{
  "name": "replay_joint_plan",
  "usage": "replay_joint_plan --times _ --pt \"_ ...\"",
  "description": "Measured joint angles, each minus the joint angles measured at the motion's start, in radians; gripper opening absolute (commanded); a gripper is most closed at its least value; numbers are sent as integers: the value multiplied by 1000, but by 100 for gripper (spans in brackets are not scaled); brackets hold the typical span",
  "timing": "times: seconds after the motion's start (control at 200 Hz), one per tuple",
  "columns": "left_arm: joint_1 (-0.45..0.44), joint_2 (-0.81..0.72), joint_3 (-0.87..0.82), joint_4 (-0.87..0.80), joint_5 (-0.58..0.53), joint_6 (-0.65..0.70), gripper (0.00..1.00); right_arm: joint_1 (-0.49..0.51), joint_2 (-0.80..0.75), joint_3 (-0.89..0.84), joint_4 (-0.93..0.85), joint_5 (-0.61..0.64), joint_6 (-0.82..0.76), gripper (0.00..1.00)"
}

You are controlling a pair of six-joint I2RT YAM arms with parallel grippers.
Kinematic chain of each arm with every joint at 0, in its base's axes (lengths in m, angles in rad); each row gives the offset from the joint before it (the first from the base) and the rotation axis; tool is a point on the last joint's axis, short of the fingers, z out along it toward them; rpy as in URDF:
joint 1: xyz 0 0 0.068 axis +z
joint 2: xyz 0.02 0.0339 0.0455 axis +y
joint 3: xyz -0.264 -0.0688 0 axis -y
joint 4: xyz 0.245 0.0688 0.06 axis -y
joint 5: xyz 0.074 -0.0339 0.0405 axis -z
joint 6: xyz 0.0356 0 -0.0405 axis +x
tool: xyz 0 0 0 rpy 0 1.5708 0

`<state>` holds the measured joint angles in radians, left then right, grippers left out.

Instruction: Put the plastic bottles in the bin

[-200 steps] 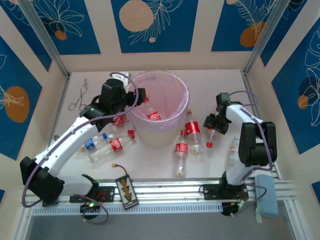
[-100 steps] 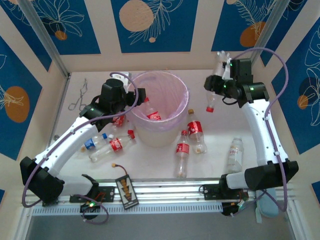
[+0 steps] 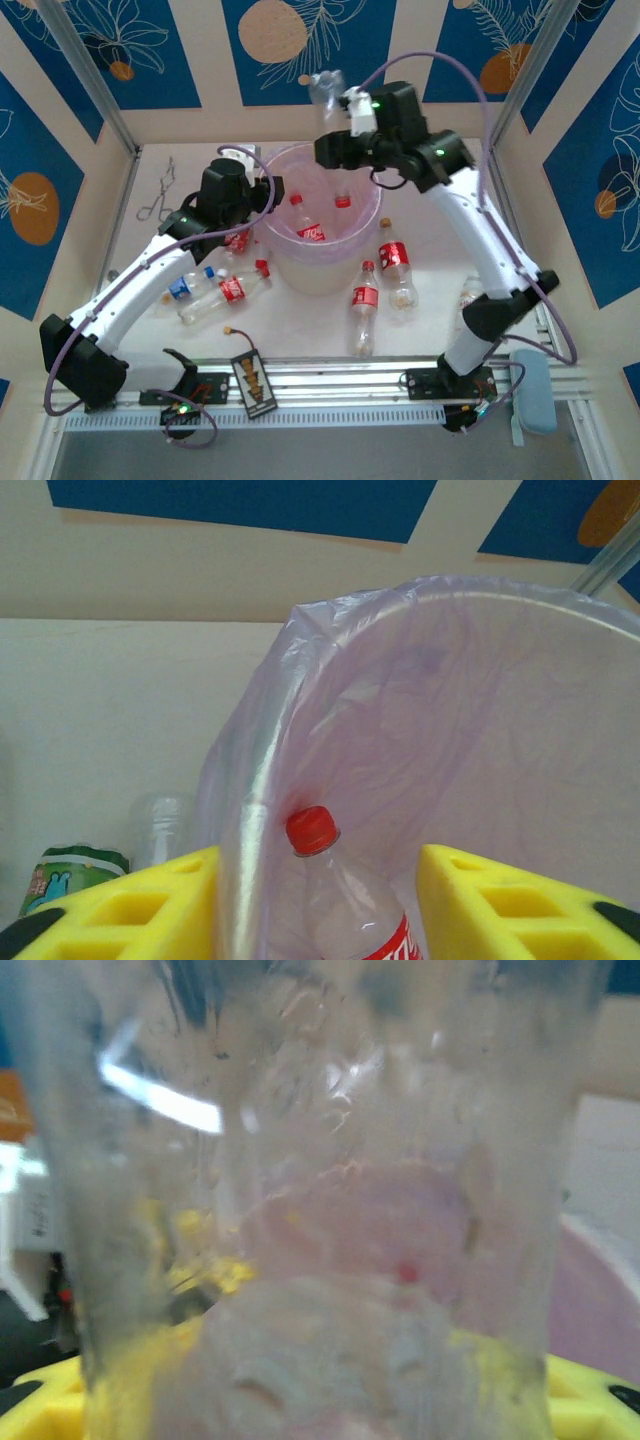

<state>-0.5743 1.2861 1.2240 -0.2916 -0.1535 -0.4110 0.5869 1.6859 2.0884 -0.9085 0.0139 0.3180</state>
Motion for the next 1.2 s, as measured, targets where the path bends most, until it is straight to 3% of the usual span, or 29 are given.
replay_joint_plan --times 0.2,0.515,0.875,1.201 --pt "0 0 0 -3 3 -2 45 36 114 -18 -42 -43 -34 55" --pt "0 0 0 -7 -14 -12 42 49 74 -235 -23 -101 -95 55" --pt "0 0 0 -10 -24 -29 41 50 64 -364 31 -112 -139 57" --pt "0 0 0 -13 -41 -37 40 50 72 -407 71 -92 -160 73"
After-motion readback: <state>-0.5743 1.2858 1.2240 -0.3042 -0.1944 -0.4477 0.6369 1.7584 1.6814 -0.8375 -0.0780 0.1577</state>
